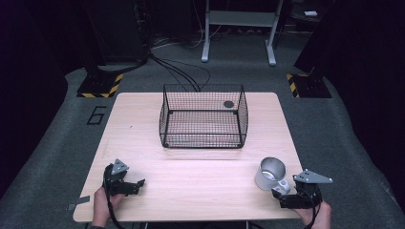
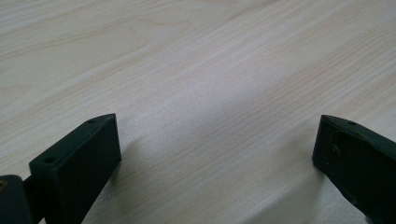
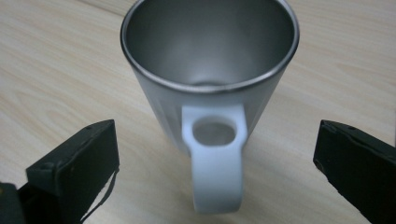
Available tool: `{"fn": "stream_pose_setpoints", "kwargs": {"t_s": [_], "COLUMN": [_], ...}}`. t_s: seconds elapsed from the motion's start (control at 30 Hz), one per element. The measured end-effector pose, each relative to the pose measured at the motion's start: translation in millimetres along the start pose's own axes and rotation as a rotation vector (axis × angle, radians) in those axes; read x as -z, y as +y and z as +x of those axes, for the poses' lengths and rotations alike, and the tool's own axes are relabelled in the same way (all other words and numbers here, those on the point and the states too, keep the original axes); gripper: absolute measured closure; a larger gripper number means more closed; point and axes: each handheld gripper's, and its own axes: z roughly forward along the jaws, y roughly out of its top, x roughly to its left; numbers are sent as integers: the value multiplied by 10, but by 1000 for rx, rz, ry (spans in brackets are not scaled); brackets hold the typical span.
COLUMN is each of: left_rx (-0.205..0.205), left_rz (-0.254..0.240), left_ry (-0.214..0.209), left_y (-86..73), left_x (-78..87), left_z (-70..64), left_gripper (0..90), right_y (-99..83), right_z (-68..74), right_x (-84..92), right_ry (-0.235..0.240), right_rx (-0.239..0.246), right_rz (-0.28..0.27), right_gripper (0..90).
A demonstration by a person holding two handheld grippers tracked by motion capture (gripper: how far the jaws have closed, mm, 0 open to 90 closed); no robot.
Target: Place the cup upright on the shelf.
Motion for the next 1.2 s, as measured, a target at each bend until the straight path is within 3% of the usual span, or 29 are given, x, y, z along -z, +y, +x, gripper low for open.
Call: {"fn": "stream_pose_setpoints", "kwargs": {"t_s": [0.23, 0.27, 0.57, 0.8, 0.87, 0.9, 1.2], "left_rx": [0, 0, 0, -5, -8, -8, -8], "left_rz": [0, 0, 0, 4, 7, 7, 7], "left_ry": [0, 0, 1, -1, -2, -2, -1], "left_y": [0, 0, 0, 1, 1, 1, 1], "left_x": [0, 0, 0, 2, 4, 4, 4], "left_z": [0, 0, 0, 4, 6, 6, 6], "left_gripper": [10, 10, 10, 10, 10, 10, 10], "right_y": [172, 249, 434, 509, 531, 533, 549], "right_z": [29, 40, 73, 95, 104, 103, 138], "right_x": [-19, -49, -186, -269, -300, -315, -370], "right_ry": [-2, -7, -20, -22, -53, -47, -73], "right_rx": [18, 38, 58, 57, 70, 77, 51], "right_rz": [-3, 7, 20, 31, 48, 52, 82], "right_gripper": [0, 0, 0, 0, 0, 4, 50]}}
